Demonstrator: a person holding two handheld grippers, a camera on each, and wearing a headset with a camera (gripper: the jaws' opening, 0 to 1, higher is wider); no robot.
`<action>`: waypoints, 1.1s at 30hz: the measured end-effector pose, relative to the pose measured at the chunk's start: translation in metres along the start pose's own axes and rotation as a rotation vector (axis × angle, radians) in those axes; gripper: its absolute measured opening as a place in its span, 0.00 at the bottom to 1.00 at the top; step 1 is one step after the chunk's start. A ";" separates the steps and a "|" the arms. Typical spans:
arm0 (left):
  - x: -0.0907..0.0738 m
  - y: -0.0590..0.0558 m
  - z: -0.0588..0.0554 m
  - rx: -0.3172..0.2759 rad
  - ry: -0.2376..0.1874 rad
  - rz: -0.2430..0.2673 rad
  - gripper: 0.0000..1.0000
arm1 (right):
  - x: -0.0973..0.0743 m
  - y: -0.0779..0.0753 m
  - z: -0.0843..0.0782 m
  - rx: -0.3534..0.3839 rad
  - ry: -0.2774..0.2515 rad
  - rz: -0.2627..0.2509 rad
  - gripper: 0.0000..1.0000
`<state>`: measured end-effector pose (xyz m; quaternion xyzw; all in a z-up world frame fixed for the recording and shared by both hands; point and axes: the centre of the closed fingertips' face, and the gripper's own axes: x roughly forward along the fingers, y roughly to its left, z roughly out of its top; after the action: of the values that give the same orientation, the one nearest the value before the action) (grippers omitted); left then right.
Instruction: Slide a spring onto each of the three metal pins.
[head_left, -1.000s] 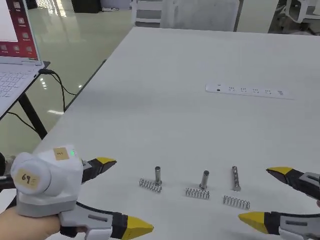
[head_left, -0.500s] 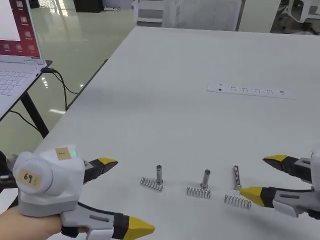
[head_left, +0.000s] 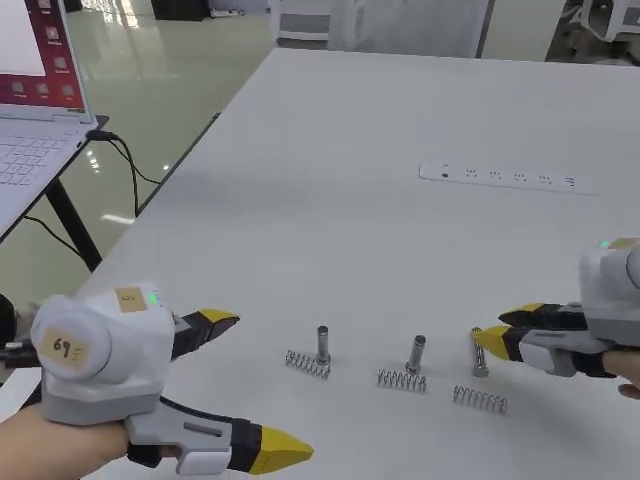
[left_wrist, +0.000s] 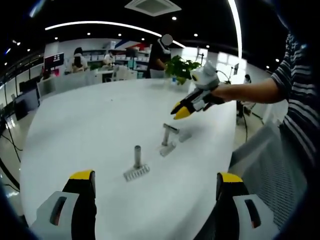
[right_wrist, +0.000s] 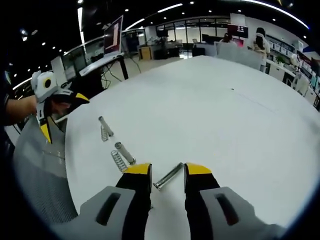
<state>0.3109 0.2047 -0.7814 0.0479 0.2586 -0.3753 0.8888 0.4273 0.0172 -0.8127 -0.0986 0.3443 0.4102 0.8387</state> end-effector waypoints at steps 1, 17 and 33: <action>0.000 0.000 0.000 -0.001 0.001 0.000 0.98 | 0.002 -0.002 -0.001 0.016 0.006 -0.004 0.21; 0.000 0.001 0.000 0.004 0.011 -0.010 0.97 | 0.027 -0.005 -0.019 0.143 0.138 -0.043 0.12; 0.000 0.000 -0.001 0.001 0.016 -0.015 0.97 | 0.035 -0.007 -0.028 0.057 0.209 -0.083 0.05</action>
<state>0.3103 0.2051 -0.7826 0.0494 0.2658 -0.3816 0.8839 0.4341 0.0219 -0.8575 -0.1312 0.4372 0.3529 0.8168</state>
